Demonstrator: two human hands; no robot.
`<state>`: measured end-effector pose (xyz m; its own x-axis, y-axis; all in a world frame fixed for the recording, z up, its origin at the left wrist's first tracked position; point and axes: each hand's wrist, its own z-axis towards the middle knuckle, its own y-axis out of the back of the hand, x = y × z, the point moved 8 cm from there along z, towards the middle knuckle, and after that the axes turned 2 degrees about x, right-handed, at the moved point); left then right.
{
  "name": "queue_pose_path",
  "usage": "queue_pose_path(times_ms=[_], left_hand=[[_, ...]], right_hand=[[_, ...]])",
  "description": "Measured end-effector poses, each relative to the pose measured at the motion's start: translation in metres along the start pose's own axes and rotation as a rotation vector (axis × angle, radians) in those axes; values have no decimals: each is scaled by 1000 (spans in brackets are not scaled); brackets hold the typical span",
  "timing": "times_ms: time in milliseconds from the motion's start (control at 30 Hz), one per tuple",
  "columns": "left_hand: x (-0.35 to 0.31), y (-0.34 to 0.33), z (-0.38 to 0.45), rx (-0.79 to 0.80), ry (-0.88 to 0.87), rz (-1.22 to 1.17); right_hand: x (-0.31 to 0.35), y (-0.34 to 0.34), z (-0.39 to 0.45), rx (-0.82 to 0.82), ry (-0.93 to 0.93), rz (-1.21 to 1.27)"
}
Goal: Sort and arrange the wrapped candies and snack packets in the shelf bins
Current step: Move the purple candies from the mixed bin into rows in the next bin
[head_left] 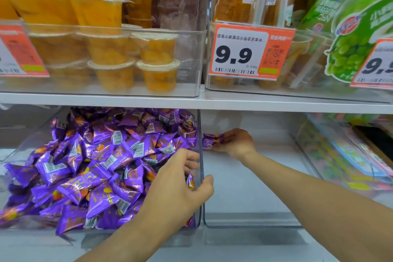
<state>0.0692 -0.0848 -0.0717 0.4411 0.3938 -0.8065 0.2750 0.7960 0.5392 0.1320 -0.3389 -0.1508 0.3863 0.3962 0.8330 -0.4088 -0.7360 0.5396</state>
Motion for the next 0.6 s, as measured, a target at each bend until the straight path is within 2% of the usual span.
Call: queue_pose_path(times_ms=[300, 467, 533, 600], left_hand=[[-2, 0, -2, 13, 0, 14], [-5, 3, -4, 20, -23, 1], [-12, 10, -5, 19, -69, 20], [-16, 25, -5, 11, -127, 61]], right_hand=[[13, -3, -15, 13, 31, -13], [17, 12, -20, 3, 3, -111], [34, 27, -30, -42, 83, -147], [65, 39, -60, -84, 269, -132]])
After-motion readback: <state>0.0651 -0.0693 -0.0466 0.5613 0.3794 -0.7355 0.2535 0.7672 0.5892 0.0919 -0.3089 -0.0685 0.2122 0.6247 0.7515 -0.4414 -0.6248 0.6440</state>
